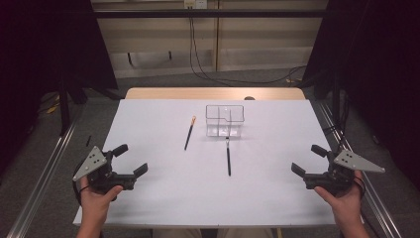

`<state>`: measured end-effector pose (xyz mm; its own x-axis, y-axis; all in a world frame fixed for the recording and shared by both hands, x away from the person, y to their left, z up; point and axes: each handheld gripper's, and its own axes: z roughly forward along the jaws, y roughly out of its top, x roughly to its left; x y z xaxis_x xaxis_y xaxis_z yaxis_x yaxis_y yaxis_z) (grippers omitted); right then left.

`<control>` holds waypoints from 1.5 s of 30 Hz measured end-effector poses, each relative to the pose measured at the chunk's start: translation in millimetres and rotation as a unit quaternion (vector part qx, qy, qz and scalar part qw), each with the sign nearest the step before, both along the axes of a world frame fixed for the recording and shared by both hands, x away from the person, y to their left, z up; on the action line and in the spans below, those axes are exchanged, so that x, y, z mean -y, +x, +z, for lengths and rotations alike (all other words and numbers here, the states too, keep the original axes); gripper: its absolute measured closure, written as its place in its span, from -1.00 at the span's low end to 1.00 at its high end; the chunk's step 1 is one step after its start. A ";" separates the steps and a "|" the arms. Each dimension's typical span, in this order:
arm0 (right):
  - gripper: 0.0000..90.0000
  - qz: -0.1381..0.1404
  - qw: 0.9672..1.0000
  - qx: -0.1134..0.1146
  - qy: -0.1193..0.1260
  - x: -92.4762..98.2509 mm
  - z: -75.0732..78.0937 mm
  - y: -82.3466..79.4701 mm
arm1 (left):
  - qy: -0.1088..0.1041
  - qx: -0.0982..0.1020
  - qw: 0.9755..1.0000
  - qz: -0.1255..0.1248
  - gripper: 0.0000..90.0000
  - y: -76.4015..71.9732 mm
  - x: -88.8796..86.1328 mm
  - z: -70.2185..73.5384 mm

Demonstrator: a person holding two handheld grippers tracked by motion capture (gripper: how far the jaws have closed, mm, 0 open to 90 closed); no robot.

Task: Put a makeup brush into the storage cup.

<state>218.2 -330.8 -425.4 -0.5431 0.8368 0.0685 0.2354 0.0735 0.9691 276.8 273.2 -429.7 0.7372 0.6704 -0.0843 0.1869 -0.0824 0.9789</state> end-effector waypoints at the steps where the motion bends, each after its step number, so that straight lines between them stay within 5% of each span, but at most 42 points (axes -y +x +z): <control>1: -0.99 0.000 1.000 0.001 0.000 -0.3 0.1 -0.4 | -0.003 0.001 1.000 0.002 -1.00 0.6 0.9 0.7; 19: -0.99 0.005 1.000 -0.002 0.004 -2.2 -1.1 1.7 | 0.017 0.004 1.000 -0.007 -1.00 12.0 22.9 8.4; 27: -0.99 0.007 1.000 -0.001 0.001 -3.7 -1.6 0.4 | 0.028 -0.010 0.999 -0.011 -1.00 21.4 34.9 6.6; 45: -0.99 0.010 1.000 -0.005 0.002 -4.1 -2.7 -0.9 | 0.013 -0.025 1.000 -0.006 -1.00 53.0 59.4 5.1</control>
